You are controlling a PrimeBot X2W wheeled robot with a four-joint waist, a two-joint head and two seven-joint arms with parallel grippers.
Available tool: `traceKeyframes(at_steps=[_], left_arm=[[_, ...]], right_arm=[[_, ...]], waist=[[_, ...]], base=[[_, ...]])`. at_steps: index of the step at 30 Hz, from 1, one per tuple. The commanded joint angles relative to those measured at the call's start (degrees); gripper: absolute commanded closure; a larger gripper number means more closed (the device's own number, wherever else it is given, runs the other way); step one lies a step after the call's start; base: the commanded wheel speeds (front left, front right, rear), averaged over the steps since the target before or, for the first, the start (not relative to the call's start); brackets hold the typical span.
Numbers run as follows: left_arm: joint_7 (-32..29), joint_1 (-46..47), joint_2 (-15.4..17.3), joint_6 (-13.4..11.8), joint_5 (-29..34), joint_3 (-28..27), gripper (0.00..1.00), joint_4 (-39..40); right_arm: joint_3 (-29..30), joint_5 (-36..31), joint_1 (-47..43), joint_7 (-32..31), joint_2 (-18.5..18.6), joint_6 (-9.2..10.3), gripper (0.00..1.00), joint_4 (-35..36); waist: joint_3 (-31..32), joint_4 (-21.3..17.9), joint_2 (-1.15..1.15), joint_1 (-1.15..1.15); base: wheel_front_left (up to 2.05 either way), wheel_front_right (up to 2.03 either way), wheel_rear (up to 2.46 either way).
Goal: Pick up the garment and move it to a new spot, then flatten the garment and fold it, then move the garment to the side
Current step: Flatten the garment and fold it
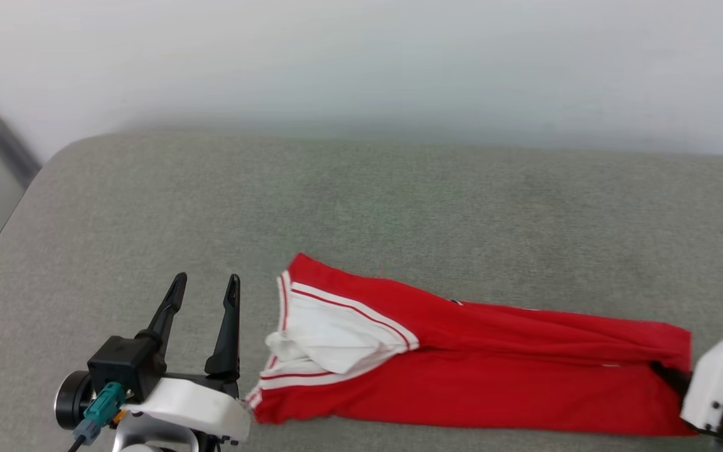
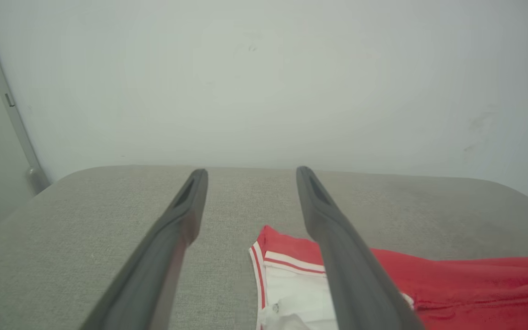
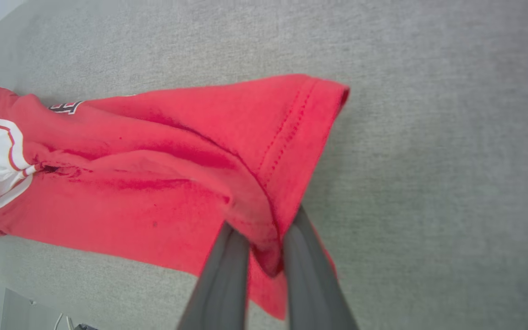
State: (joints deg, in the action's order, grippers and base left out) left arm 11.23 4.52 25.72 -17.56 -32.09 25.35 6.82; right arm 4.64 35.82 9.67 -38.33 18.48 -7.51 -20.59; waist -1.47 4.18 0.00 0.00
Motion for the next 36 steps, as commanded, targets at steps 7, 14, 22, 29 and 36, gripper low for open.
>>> traceKeyframes(at_steps=[7,14,22,29,36], left_arm=[[-0.2,-2.0,0.6,-0.9,-0.4,-0.4,0.0,0.8],[-0.4,-2.0,0.8,-1.4,-0.7,-0.6,0.0,1.2],[-1.1,-0.6,0.8,-1.1,-0.5,0.1,0.0,1.5],[-1.8,1.2,0.1,-0.3,0.0,1.5,0.0,1.6],[-2.0,3.4,-0.7,0.6,0.2,2.7,0.0,0.9]], right_arm=[[10.2,-1.9,-3.7,0.2,0.6,0.03,1.0,2.1],[16.2,3.1,-1.6,-3.8,-5.8,0.02,1.0,6.2],[16.3,18.2,1.5,-16.1,-14.8,0.02,1.0,6.8],[6.3,29.9,4.5,-14.7,-15.7,0.02,1.0,1.7],[-8.0,36.7,8.4,-5.9,-15.6,0.02,1.0,-3.7]], waist=[[1.0,-2.6,0.0,0.0],[0.7,-3.6,0.0,0.0],[0.6,-2.2,0.0,0.0],[-0.3,0.8,0.0,0.0],[-1.9,4.2,0.0,0.0]], base=[[0.0,0.0,0.0],[0.0,0.0,0.0],[0.0,0.0,0.0],[0.0,0.0,0.0],[0.0,0.0,0.0]])
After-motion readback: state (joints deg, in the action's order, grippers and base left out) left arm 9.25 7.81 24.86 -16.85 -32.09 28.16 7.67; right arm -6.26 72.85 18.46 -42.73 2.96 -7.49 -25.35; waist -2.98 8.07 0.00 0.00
